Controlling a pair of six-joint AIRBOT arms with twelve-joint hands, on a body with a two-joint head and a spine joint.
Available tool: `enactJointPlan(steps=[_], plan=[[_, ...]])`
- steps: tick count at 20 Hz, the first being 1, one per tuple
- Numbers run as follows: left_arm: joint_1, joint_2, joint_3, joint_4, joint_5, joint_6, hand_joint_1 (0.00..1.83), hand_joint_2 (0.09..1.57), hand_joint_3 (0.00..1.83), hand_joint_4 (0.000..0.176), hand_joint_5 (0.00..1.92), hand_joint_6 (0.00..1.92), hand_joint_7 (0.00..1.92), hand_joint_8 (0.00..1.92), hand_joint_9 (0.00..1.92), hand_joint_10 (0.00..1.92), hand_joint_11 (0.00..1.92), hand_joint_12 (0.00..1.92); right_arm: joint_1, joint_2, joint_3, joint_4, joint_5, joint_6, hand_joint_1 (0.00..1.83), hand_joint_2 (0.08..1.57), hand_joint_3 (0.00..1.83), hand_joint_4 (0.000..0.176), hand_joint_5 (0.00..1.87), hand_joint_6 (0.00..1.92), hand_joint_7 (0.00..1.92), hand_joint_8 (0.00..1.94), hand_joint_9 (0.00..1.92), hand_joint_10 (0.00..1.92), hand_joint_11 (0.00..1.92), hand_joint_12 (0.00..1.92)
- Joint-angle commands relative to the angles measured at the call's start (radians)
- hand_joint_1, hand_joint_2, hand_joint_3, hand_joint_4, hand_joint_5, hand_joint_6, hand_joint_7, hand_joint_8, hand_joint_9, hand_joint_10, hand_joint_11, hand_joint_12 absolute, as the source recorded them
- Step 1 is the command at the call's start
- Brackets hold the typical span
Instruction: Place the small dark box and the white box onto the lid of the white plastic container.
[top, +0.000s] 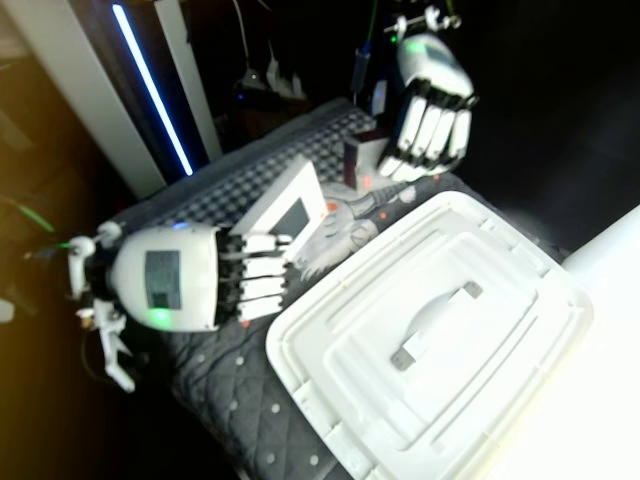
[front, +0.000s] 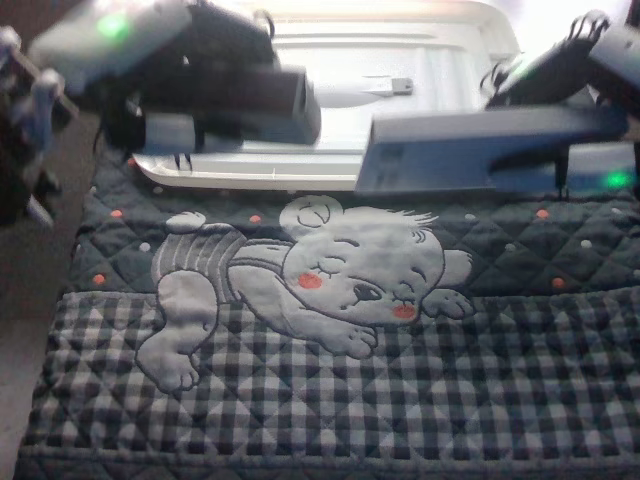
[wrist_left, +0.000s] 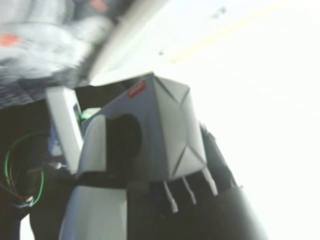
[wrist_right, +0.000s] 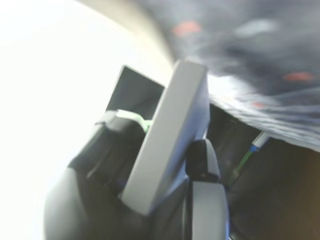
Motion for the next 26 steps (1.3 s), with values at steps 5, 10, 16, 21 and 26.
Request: enactJointPlan(steps=[5,10,16,21,26], plan=[[-0.172,-0.072,0.116,0.091,0.061,0.002,1.26,1.1,0.0,0.0,0.94,0.88,1.09,0.98,0.96,0.91,0.6,1.48,0.127,-0.019,0.09,0.02,0.018,-0.063,1.29,1.03,0.0,0.0,1.13,0.53,1.21,0.88,1.27,1.45,1.21,1.78],[-0.251,-0.178,0.264,0.037,0.209,0.063,1.18,1.06,0.0,0.0,0.56,0.43,0.6,0.45,0.52,0.52,0.13,1.3,0.211,-0.11,0.216,-0.01,-0.159,-0.07,1.27,1.04,0.0,0.0,0.87,0.25,0.89,0.43,0.88,0.57,0.64,1.22],[-0.253,-0.172,0.271,0.011,0.235,0.07,0.64,1.08,0.0,0.176,0.0,0.0,0.0,0.0,0.0,0.0,0.0,0.0,0.211,-0.113,0.216,-0.026,-0.175,-0.066,0.93,0.9,0.0,0.176,0.0,0.0,0.0,0.0,0.0,0.0,0.0,0.01],[-0.221,-0.153,0.232,0.016,0.203,0.075,0.2,1.21,0.03,0.176,0.0,0.0,0.0,0.0,0.0,0.0,0.0,0.0,0.211,-0.094,0.182,-0.06,-0.173,-0.062,0.91,0.88,0.0,0.168,0.0,0.0,0.0,0.0,0.0,0.0,0.0,0.0],[-0.187,-0.087,0.141,0.021,0.113,0.075,0.18,1.13,0.0,0.176,0.06,0.02,0.0,0.0,0.0,0.0,0.0,0.95,0.211,-0.036,0.095,-0.116,-0.124,-0.062,0.79,0.84,0.0,0.176,0.0,0.0,0.0,0.0,0.0,0.0,0.0,0.0]])
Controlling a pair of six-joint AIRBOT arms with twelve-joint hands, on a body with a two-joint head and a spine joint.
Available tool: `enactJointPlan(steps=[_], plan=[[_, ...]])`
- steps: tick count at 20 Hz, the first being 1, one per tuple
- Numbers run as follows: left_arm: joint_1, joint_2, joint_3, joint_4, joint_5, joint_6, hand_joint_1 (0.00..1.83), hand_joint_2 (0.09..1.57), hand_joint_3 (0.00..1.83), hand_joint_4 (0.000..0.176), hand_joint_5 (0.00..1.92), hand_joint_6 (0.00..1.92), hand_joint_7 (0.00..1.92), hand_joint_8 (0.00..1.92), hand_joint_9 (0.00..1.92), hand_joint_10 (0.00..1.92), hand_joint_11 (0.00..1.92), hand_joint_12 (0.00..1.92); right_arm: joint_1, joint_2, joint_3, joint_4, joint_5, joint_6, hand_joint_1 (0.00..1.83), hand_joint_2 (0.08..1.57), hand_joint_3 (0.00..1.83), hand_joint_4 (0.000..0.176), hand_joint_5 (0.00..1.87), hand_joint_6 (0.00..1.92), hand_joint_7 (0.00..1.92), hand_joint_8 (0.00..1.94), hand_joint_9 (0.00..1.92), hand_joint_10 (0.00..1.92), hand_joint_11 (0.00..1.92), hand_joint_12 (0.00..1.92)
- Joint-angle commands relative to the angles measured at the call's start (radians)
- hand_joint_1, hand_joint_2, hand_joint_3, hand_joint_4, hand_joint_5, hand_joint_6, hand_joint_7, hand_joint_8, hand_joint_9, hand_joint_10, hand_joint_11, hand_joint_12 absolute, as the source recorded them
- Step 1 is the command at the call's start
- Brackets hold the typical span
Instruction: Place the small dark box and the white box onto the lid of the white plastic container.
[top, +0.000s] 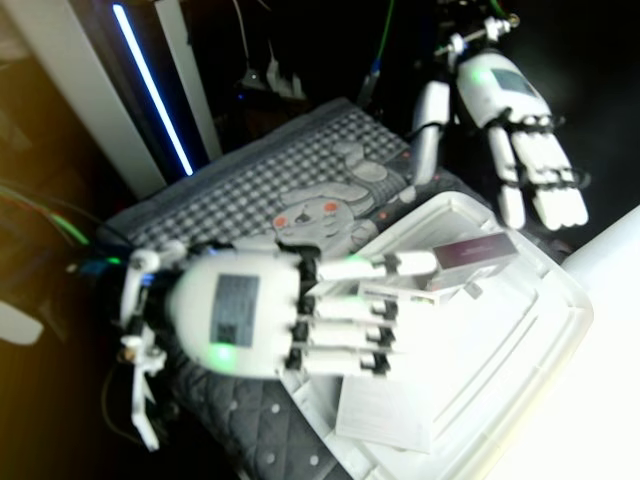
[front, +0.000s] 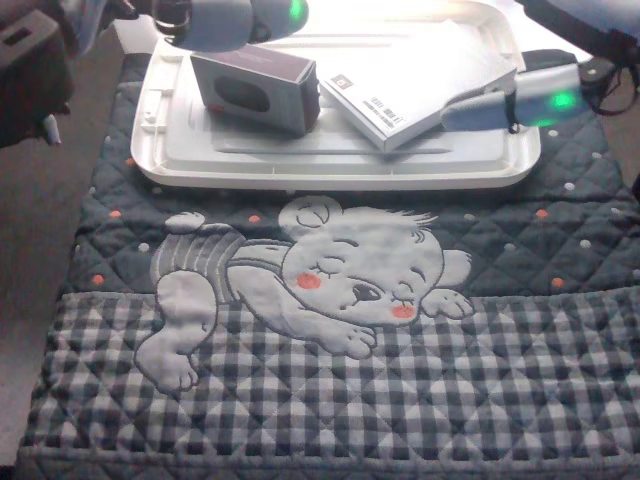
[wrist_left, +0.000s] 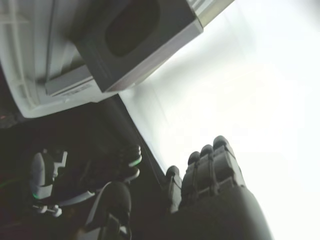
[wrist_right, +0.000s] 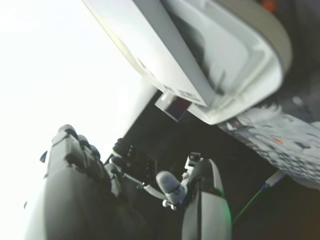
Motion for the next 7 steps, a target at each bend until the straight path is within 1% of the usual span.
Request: enactJointPlan(steps=[1,2,3,4,5,6,7], plan=[[0.0,0.023,-0.02,-0.006,-0.171,-0.001,0.68,1.11,0.0,0.176,0.0,0.0,0.0,0.0,0.01,0.0,0.0,0.24,0.009,0.034,-0.009,0.05,0.164,0.002,0.83,0.79,0.0,0.121,0.0,0.0,0.0,0.0,0.0,0.0,0.0,0.0],[0.005,0.03,-0.03,-0.006,-0.187,-0.002,0.68,1.11,0.0,0.176,0.0,0.0,0.0,0.0,0.01,0.0,0.0,0.24,0.009,0.042,-0.015,0.052,0.175,0.003,0.83,0.79,0.0,0.121,0.0,0.0,0.0,0.0,0.0,0.0,0.0,0.0],[0.018,0.049,-0.056,-0.005,-0.221,-0.001,0.9,0.89,0.0,0.176,0.0,0.0,0.0,0.0,0.0,0.0,0.0,0.05,0.009,0.056,-0.029,0.056,0.193,0.003,0.8,0.78,0.0,0.091,0.0,0.0,0.0,0.0,0.0,0.0,0.0,0.0],[0.033,0.068,-0.084,-0.005,-0.268,-0.002,0.92,0.8,0.0,0.176,0.0,0.0,0.0,0.0,0.0,0.0,0.0,0.01,0.009,0.068,-0.045,0.056,0.209,0.003,0.81,0.79,0.0,0.141,0.0,0.0,0.0,0.0,0.0,0.0,0.0,0.0],[0.047,0.085,-0.105,-0.005,-0.303,-0.002,0.66,0.78,0.0,0.163,0.0,0.0,0.0,0.0,0.0,0.0,0.0,0.0,0.008,0.082,-0.061,0.052,0.225,0.003,0.84,0.78,0.0,0.168,0.0,0.0,0.0,0.0,0.0,0.0,0.03,0.02],[0.055,0.097,-0.122,-0.006,-0.33,-0.002,0.66,0.8,0.0,0.152,0.0,0.0,0.0,0.0,0.0,0.0,0.0,0.0,0.006,0.093,-0.074,0.049,0.241,0.003,0.87,0.77,0.0,0.174,0.0,0.0,0.0,0.0,0.02,0.01,0.01,0.54],[0.068,0.113,-0.143,-0.008,-0.365,-0.002,0.8,0.78,0.0,0.13,0.0,0.0,0.0,0.0,0.0,0.0,0.0,0.0,-0.001,0.106,-0.092,0.048,0.27,0.003,0.9,0.78,0.0,0.176,0.0,0.0,0.0,0.0,0.0,0.0,0.0,0.64]])
